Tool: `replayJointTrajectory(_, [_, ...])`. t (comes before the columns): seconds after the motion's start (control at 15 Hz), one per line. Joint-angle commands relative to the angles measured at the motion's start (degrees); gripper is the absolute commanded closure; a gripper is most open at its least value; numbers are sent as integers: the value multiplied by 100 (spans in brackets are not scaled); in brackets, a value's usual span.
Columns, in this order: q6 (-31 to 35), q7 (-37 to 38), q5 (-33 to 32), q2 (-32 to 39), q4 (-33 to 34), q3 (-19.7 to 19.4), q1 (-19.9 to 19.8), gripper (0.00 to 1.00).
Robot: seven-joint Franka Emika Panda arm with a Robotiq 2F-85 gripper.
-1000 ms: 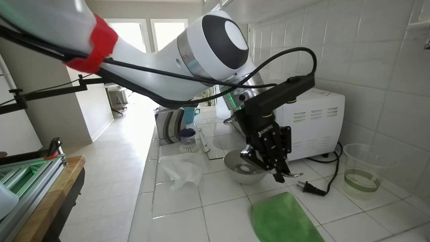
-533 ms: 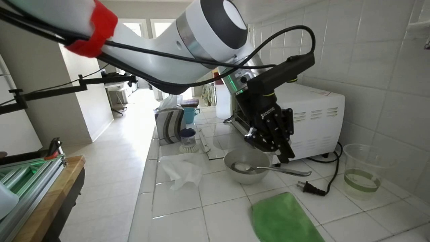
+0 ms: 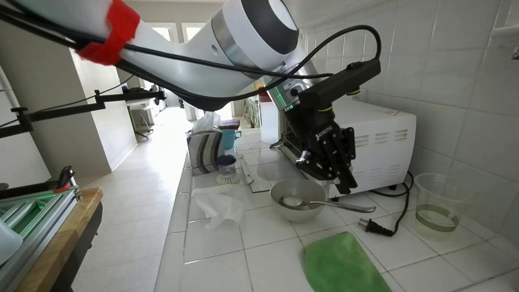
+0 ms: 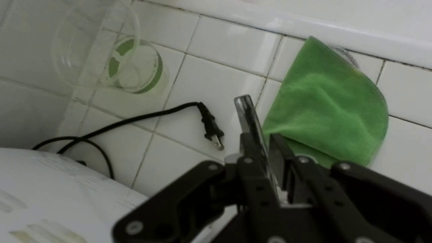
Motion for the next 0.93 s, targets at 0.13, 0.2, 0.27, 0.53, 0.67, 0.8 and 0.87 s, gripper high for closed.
replayJointTrajectory(0.13, [-70, -85, 461, 118, -237, 319, -245, 56])
replayJointTrajectory(0.2, [-116, -96, 683, 146, -322, 461, -339, 55])
replayJointTrajectory(0.27, [-219, -30, 963, 213, -458, 659, -486, 48])
replayJointTrajectory(0.53, [-819, 43, 2227, 474, -855, 1401, -1114, 20])
replayJointTrajectory(0.67, [-1194, 122, 2786, 630, -943, 1680, -1392, 5])
replayJointTrajectory(0.8, [-1622, 309, 3394, 813, -978, 1919, -1621, 0])
replayJointTrajectory(0.87, [-1837, 467, 3718, 904, -976, 2019, -1693, 0])
